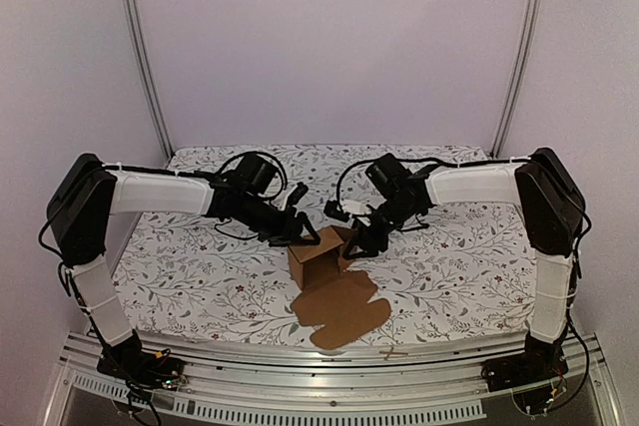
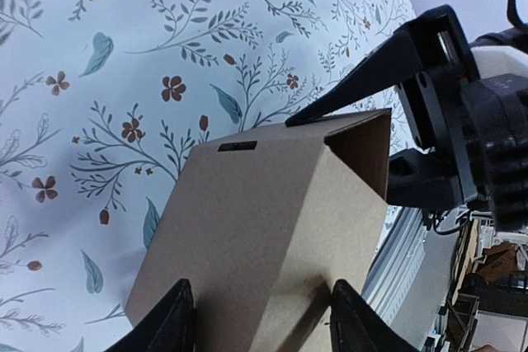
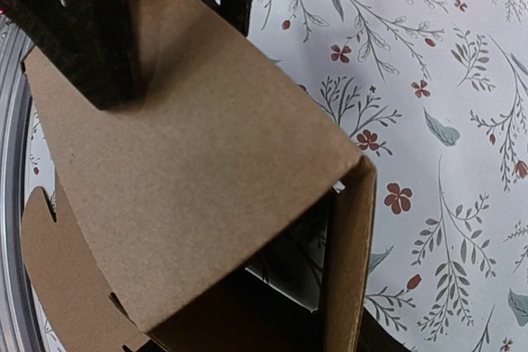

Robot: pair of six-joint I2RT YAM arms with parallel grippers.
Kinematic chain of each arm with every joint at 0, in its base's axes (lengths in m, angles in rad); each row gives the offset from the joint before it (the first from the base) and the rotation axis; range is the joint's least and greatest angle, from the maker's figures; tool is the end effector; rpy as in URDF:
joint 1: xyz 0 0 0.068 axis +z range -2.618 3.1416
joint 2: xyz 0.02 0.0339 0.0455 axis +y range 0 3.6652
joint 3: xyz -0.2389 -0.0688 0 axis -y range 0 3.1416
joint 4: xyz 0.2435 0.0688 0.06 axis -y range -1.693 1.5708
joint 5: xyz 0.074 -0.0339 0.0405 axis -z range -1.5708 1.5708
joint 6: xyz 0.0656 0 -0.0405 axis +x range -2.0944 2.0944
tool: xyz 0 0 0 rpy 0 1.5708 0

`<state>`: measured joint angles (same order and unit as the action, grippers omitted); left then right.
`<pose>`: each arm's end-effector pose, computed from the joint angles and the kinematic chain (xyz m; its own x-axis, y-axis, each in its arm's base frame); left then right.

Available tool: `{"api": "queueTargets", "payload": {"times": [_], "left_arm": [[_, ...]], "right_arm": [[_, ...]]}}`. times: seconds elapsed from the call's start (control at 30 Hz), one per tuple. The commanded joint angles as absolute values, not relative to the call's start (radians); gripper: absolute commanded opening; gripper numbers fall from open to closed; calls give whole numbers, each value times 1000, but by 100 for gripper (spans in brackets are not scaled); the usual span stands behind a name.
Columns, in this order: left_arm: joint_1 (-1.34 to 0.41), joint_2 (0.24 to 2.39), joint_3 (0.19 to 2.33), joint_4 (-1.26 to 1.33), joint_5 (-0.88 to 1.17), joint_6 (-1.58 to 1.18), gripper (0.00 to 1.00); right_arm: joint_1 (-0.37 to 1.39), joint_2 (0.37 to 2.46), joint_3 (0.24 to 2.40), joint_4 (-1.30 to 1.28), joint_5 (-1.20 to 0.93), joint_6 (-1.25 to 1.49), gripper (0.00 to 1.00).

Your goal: Fold the paper box

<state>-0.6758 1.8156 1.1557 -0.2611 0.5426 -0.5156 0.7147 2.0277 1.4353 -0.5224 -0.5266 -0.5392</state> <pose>0.2798 -0.2678 0.1398 -0.9247 0.2002 -0.3237 0.3718 0.6568 -0.6560 0.2945 0.2992 0.1244 -0.2052 -0.7657 -0.6096 -0.9778 0.1337 0.1611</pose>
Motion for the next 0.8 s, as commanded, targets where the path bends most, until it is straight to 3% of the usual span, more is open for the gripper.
{"api": "queueTargets", "payload": {"times": [0.0, 0.77], "left_arm": [[-660, 1834, 1129, -208, 573, -543, 55], [-621, 1874, 1080, -19, 666, -667, 55]], "right_arm": [[721, 1954, 1335, -340, -480, -387, 46], [818, 1889, 1217, -186, -323, -234, 49]]}}
